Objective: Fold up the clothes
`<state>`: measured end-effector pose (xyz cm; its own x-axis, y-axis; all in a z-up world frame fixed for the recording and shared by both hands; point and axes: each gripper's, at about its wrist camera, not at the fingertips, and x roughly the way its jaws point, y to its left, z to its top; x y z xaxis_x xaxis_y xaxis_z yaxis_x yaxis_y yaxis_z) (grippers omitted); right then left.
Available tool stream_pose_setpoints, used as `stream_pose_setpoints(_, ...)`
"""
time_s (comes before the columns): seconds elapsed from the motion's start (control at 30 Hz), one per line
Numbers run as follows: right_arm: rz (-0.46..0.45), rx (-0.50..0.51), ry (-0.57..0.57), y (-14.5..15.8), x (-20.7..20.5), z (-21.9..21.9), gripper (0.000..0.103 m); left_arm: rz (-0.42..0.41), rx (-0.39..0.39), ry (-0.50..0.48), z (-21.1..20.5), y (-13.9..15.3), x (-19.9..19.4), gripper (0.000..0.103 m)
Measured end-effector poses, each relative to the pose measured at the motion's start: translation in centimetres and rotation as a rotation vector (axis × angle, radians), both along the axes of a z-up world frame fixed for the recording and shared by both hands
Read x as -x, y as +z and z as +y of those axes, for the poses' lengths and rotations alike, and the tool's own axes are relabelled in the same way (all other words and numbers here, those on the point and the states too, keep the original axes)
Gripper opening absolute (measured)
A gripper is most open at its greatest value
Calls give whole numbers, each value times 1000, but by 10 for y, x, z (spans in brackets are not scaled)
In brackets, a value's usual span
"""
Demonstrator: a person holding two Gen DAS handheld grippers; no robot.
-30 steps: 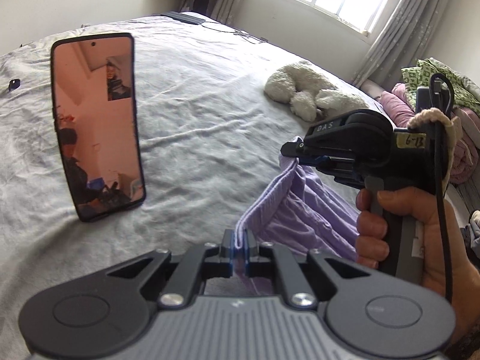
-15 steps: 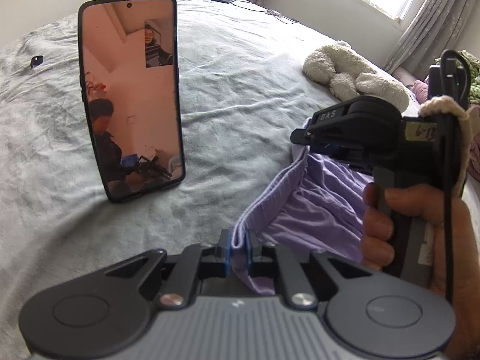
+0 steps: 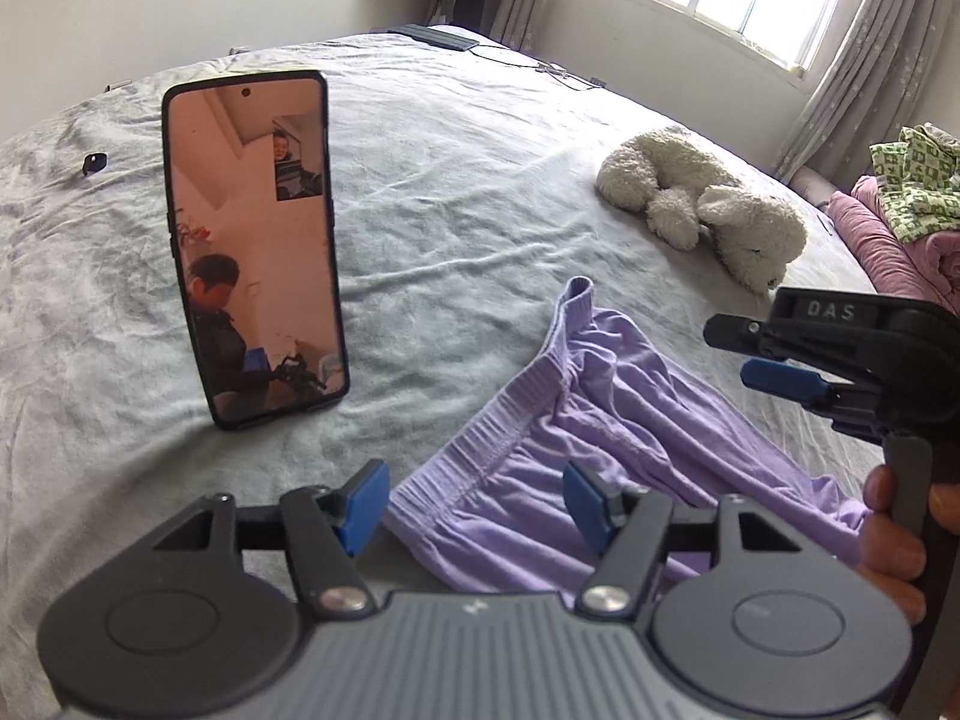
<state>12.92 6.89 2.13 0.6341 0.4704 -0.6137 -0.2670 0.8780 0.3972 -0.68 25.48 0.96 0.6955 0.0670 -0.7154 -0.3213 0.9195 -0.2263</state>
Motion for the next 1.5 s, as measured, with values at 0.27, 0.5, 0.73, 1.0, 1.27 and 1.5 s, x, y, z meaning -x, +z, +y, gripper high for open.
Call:
stream_pose_setpoints(0.27,12,17,-85,3,22,-65,45,7,-30,-81,-36,0,-4,65)
stream_pose_setpoints(0.5,40,12,-171,-3,43,-129,45,18,-27,-139,-71,-2,-13,65)
stream_pose_setpoints(0.73,61,17,-273,-8,67,-196,45,52,17,-256,-119,-11,-24,65)
stream_pose_setpoints(1.0,69,32,-397,-18,84,-265,45,42,35,-321,-161,-11,-33,65)
stream_pose_setpoints(1.27,38,140,-334,-23,85,-288,45,21,-17,-375,-189,-20,-41,65)
stream_pose_setpoints(1.5,-54,283,-144,-26,82,-258,45,39,-40,-363,-190,-28,-51,65)
